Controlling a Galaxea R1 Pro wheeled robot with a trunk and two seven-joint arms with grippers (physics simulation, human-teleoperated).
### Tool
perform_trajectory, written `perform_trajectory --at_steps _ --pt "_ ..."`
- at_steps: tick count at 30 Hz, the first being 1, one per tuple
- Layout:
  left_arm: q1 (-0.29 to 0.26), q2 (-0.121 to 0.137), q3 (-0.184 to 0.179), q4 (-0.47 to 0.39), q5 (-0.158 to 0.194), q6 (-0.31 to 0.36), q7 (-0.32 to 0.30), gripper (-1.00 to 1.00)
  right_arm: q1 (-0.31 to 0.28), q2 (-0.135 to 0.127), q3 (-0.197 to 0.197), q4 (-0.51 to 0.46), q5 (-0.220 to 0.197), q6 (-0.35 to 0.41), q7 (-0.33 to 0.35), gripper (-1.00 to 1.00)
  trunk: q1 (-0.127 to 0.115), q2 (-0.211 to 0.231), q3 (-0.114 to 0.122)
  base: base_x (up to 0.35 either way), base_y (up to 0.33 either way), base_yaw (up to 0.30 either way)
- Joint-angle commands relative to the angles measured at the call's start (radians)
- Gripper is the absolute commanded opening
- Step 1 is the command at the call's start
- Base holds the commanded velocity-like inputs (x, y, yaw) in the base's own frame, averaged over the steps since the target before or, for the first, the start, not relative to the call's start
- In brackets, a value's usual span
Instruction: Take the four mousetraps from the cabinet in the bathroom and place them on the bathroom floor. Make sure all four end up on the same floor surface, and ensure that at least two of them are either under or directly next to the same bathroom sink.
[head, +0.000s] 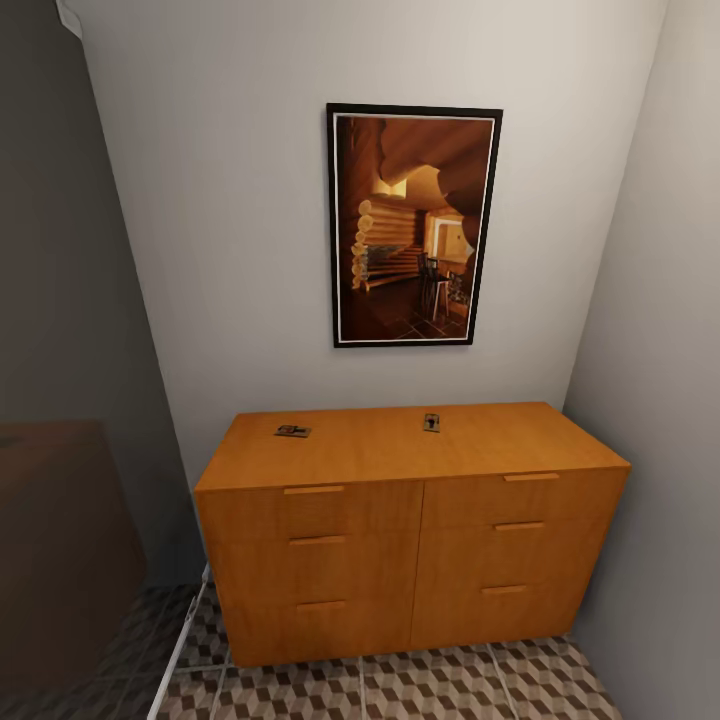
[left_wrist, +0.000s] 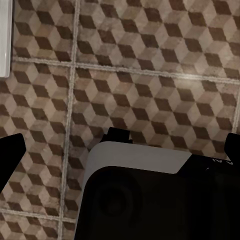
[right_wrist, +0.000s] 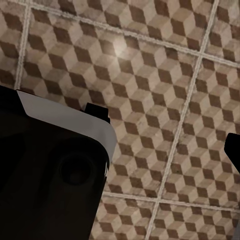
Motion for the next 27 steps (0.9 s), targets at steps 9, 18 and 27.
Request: perform_trajectory --at_steps 9,18,27 --pt "-0.001 0.000 -0.009 0.000 0.007 -0.003 0.004 1.00 -0.001 0.001 0.000 0.003 0.004 -0.001 -0.006 1.00 0.000 -0.001 -0.001 0.000 0.000 0.000" --pt "-0.001 0.000 -0.009 0.000 0.007 -0.003 0.004 1.00 -0.001 0.001 0.000 0.003 0.003 -0.001 -0.006 1.00 0.000 -0.001 -0.001 0.000 0.000 0.000" --pt "-0.001 0.000 -0.009 0.000 0.007 -0.003 0.005 1.00 -0.001 0.000 0.002 0.003 0.000 -0.003 -0.001 1.00 0.000 -0.001 -0.001 0.000 0.000 0.000"
